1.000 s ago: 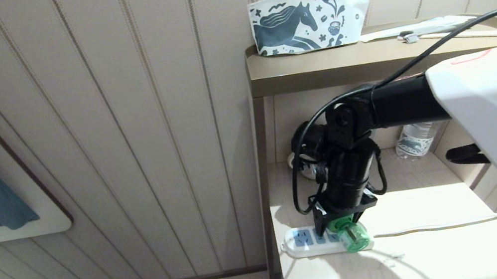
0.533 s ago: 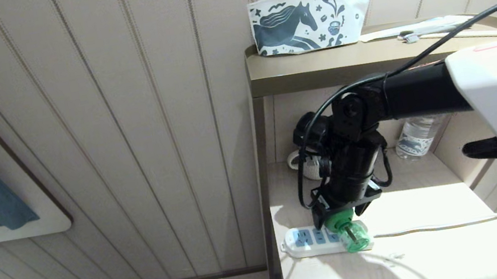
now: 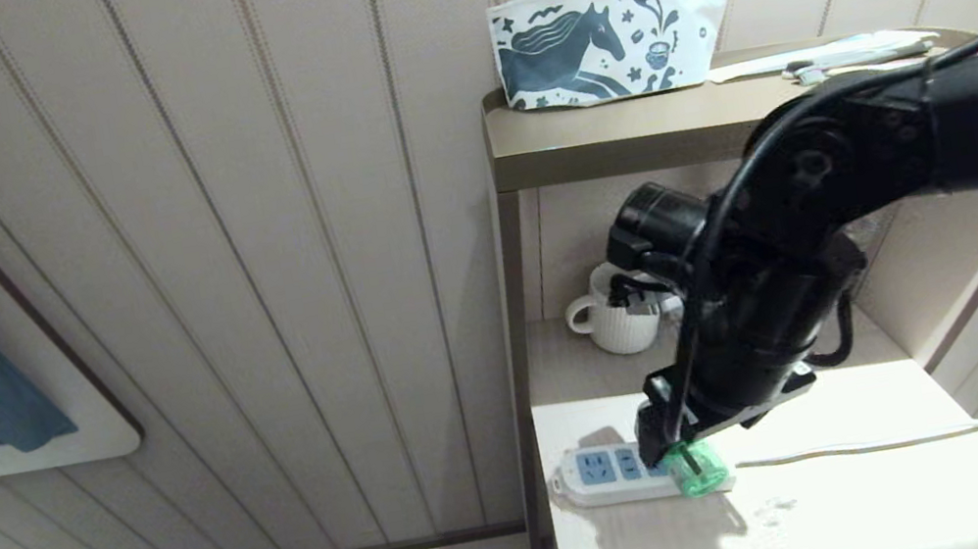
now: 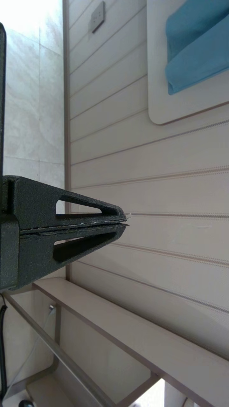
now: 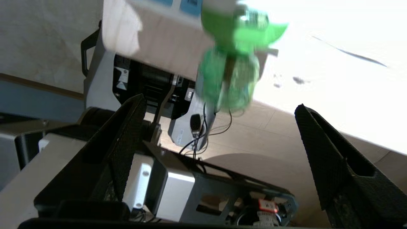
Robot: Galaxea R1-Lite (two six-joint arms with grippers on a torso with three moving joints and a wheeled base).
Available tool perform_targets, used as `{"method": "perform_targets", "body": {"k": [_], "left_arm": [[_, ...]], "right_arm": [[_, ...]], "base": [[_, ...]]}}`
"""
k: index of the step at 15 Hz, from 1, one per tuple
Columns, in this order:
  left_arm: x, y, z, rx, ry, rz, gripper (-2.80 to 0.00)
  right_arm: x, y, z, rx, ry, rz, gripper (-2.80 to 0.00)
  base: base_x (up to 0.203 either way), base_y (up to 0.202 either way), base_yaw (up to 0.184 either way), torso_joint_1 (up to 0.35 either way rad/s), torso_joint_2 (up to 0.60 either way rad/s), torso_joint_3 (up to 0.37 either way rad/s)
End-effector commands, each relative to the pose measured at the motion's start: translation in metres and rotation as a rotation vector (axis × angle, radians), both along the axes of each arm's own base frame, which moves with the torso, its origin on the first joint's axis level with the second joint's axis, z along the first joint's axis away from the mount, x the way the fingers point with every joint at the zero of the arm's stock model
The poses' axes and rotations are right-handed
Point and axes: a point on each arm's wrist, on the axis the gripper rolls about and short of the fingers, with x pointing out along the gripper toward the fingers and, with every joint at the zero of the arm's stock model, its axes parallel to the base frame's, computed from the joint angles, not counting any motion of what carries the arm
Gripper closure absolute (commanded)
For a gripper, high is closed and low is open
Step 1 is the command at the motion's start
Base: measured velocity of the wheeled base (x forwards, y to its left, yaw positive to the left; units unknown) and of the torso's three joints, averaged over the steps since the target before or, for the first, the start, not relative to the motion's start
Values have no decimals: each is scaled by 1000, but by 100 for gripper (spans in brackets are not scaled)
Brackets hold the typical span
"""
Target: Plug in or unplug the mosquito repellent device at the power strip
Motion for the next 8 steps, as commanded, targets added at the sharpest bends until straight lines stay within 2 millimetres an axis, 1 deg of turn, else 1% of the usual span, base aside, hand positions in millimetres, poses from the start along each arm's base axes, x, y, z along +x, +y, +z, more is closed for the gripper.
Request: {"method": "perform_targets", "body": {"k": [1,3,5,8], "left_arm": [[0,0,0,2,3,0,0],[0,0,0,1,1,0,0],[0,0,0,2,3,0,0],[0,0,0,2,1,0,0]], "right_arm": [[-39,-19,34,39,-91,2,0],[-64,-33,50,56,-155,-1,0],[-93,-53,62,78,-206,0,0],[-143,-92,76,119,-305,-14,0]], "base": [[0,0,0,0,0,0],[0,0,0,0,0,0],[0,0,0,0,0,0],[0,0,0,0,0,0]]}}
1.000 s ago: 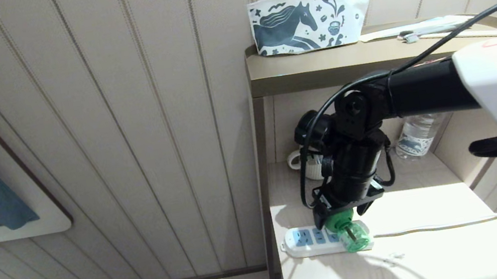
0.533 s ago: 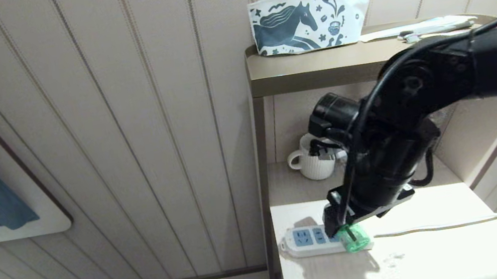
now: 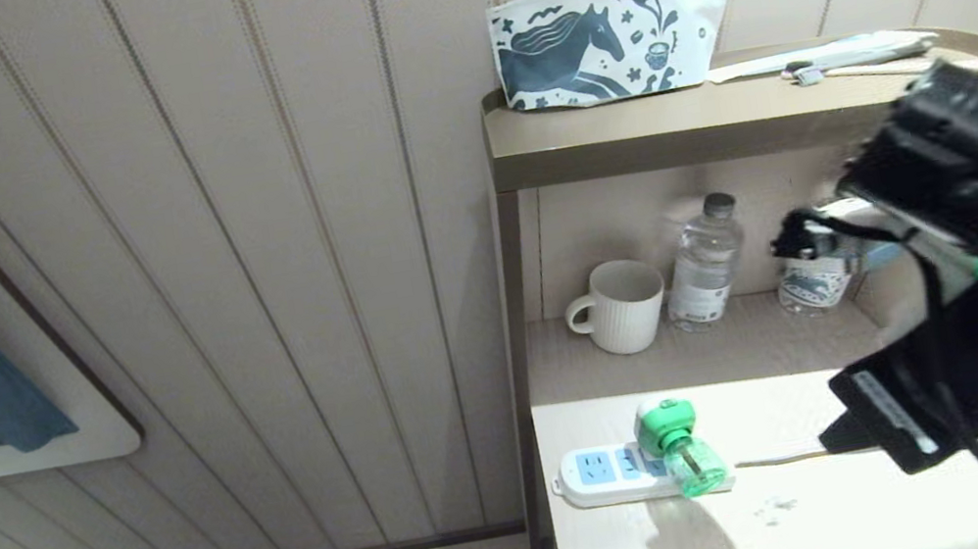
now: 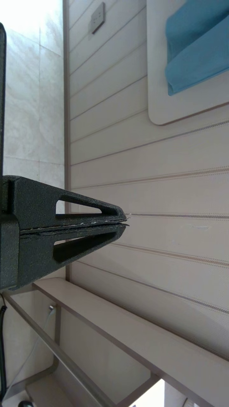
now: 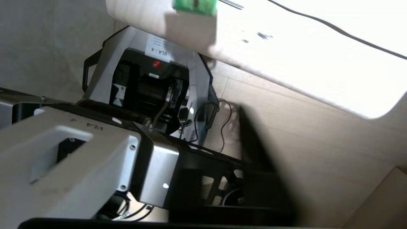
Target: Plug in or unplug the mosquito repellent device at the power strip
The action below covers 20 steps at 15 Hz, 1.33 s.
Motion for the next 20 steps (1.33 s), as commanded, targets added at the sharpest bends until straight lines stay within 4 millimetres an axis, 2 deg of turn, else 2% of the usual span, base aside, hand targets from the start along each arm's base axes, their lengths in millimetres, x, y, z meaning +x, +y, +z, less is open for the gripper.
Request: {"method": "perform_targets", "body": {"k": [1,3,6,9,11,13,15,20], "left_arm": [[0,0,0,0,1,0,0],[0,0,0,1,2,0,0],[0,0,0,-1,1,0,0],[0,0,0,1,3,0,0],[0,0,0,0,1,0,0],[0,0,0,1,1,0,0],[0,0,0,0,2,0,0],[0,0,0,-1,1,0,0]], "right_arm": [[-57,-45,19,71,-136,-26,0],[-93,-76,12,65,-226,-100,0],[-136,-114,-16,21,-352,-274,0],[-168,-140,-51,-36,-447,-486,0],[-187,-148,-66,-59,-501,-613,0],[-198,-151,-91,-81,-514,-667,0],[-204,-152,-105,-61,-576,-672,0],[-198,-141,-145,-171,-634,-776,0]], "base": [[0,0,0,0,0,0],[0,0,0,0,0,0],[0,0,0,0,0,0],[0,0,0,0,0,0],[0,0,0,0,0,0],[0,0,0,0,0,0],[0,0,0,0,0,0],[0,0,0,0,0,0]]}}
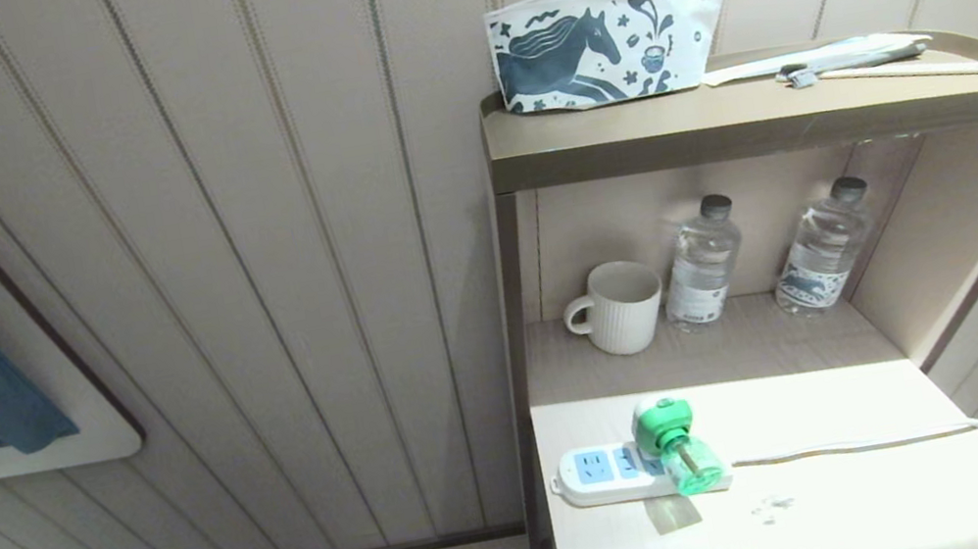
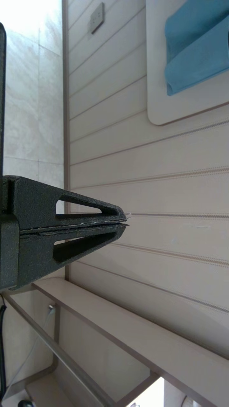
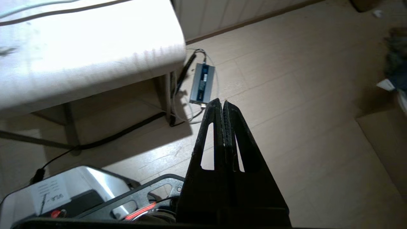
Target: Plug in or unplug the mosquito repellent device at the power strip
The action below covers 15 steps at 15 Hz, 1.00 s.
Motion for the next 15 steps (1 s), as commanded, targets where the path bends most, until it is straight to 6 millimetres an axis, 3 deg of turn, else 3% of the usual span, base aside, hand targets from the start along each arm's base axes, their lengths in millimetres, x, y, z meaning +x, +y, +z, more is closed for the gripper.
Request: {"method": "perform_targets", "body": {"k": [1,4,7,11,15], "left_arm": [[0,0,0,0,1,0,0],[0,0,0,1,1,0,0],[0,0,0,0,1,0,0],[0,0,0,0,1,0,0],[0,0,0,0,1,0,0]], "right_arm": [[3,3,-17,-12,-29,-37,0],[15,5,-20,-90,-105,-13,0],[12,10,-34,-142,-90,-108,0],[22,13,-42,-192,-243,107,0],[25,18,-45,-205,-269,328,0]], "base": [[0,0,0,0,0,0],[0,0,0,0,0,0],[0,0,0,0,0,0],[0,0,0,0,0,0],[0,0,0,0,0,0]]}}
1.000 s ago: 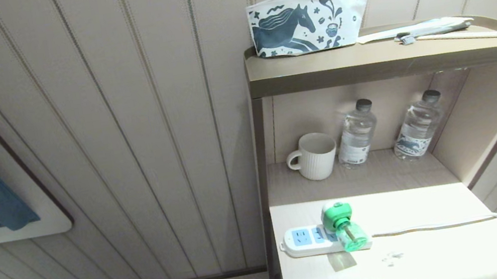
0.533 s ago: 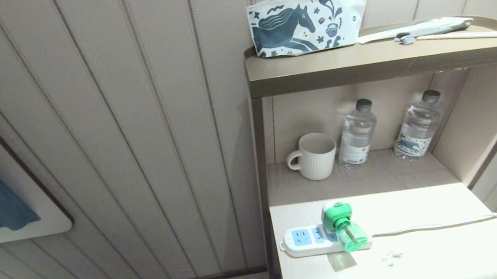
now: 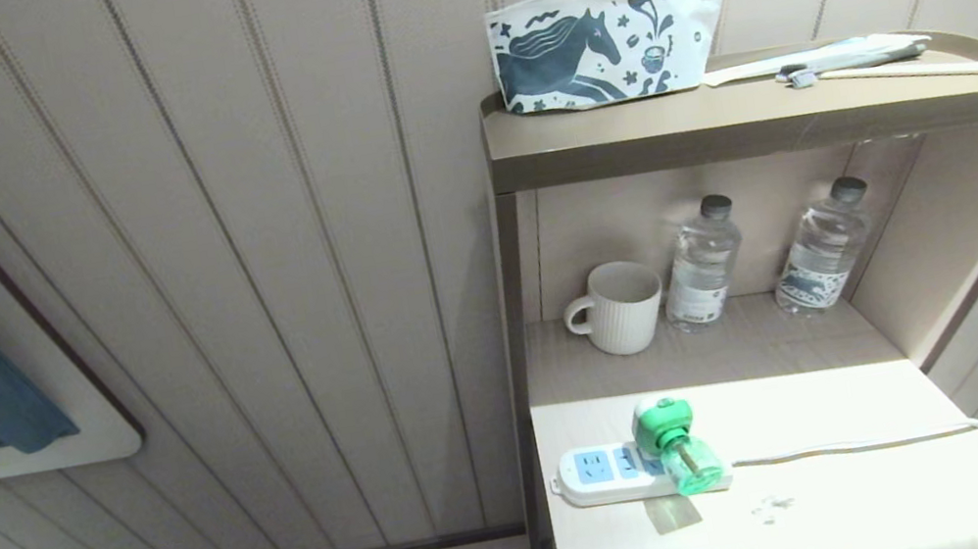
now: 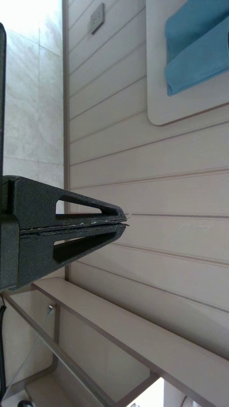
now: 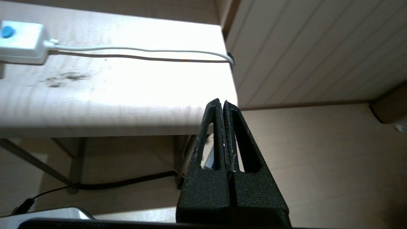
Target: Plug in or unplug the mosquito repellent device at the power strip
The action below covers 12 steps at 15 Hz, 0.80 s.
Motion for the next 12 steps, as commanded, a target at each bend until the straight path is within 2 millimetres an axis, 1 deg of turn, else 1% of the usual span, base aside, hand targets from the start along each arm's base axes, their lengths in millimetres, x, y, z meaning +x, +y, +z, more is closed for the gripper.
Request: {"method": "perform_targets", "body": {"k": [1,3,5,8,12], "left_arm": [[0,0,0,0,2,0,0],[0,0,0,0,2,0,0],[0,0,0,0,1,0,0],[0,0,0,0,1,0,0],[0,0,0,0,0,0,0]], "right_arm": [[0,3,-4,13,5,120,0],[2,5,-11,36,23,231,0],[0,5,-16,43,20,236,0],[-12,5,-20,56,-124,239,0],[-12,5,-20,150,-136,202,0]], "base": [[0,0,0,0,0,0],[0,0,0,0,0,0],[0,0,0,0,0,0],[0,0,0,0,0,0],[0,0,0,0,0,0]]}}
